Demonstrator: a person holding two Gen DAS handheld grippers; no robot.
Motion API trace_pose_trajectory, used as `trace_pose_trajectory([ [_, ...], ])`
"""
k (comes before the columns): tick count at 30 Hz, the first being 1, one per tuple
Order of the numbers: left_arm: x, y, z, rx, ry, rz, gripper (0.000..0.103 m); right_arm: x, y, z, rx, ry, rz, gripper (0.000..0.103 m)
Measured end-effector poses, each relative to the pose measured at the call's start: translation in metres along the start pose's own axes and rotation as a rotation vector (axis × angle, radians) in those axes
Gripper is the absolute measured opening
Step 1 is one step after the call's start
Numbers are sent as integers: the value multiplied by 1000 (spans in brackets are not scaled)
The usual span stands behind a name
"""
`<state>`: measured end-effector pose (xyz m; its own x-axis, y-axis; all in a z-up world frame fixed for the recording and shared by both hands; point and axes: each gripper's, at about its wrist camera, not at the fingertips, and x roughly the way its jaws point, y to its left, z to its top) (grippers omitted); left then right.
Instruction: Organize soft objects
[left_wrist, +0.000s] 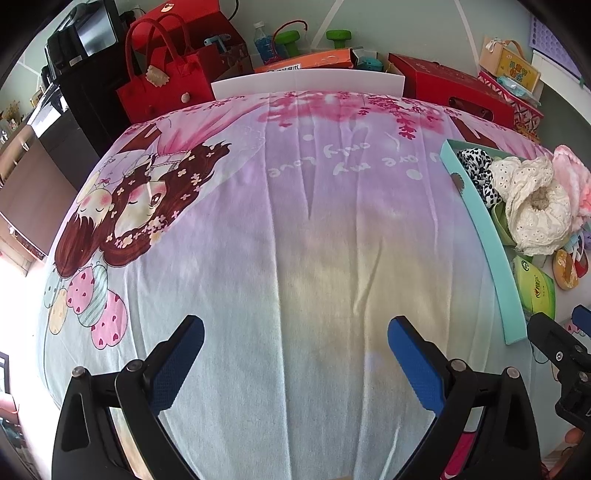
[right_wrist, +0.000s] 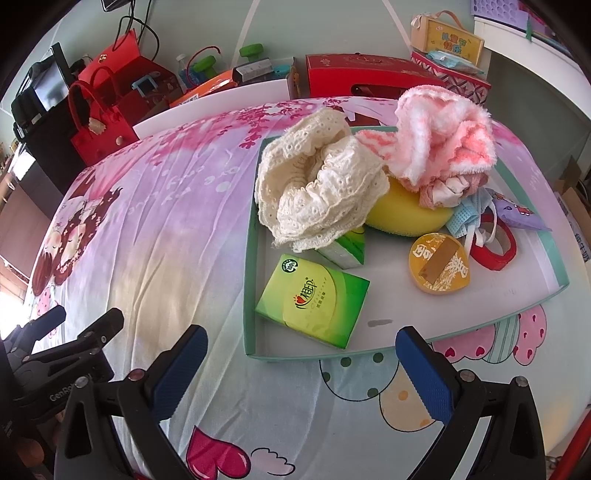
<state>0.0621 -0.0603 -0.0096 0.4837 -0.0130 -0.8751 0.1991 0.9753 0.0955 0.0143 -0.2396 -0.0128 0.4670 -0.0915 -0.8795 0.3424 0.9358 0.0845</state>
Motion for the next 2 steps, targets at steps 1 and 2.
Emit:
trace_pose_trajectory([
  [1,0,0,0,-1,1,-1,100,0,0,0,0,0,0,103],
  [2,0,0,0,-3,2,-3,100,0,0,0,0,0,0,103],
])
